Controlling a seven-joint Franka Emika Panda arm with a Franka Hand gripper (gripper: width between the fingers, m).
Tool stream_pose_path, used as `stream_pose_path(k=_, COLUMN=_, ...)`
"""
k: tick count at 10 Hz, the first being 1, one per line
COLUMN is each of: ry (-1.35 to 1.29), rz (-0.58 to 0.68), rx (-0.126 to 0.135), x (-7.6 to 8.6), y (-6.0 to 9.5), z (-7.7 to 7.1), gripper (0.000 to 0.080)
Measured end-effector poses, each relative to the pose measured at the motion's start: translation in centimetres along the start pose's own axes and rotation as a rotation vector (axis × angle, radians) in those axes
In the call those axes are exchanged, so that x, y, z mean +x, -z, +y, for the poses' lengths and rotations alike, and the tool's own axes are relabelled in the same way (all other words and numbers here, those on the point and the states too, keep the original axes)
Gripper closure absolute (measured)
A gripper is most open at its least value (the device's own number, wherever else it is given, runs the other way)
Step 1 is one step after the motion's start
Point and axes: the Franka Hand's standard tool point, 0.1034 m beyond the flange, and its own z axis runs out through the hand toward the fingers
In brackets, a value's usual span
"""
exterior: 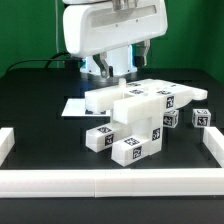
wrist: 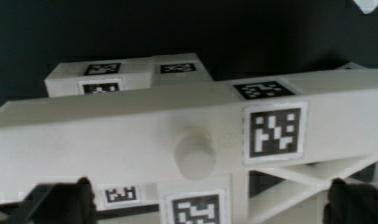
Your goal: Assemble chair
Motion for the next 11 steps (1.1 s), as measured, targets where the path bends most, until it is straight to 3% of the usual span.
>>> stream_pose_path(k=1, ry=-0.023, rz=0.011, rx=-0.017, x=-1.3, y=-0.3, z=-0.6, gripper=0.0151)
stream_pose_path(k=3, ry=-0.028, rz=-0.004, rx=-0.014, x=-4.3, y=-1.9, z=-2.8, gripper=0.0151)
stream_pose_path(k=6, ry=-0.005, rz=0.003, rx=-0.053, x=-4.6, y=-3.4, z=-3.4, gripper=0.0151)
stream_pose_path(k=9, ry=-0.010, rz=0.002, rx=-0.055, x=-4.7, y=-3.6, z=-3.3, gripper=0.0151)
stream_pose_path(k=11, ry=-0.006, rz=-0.011, rx=-0.066, x=-4.6, y=-5.2, z=-3.5, gripper=0.0151)
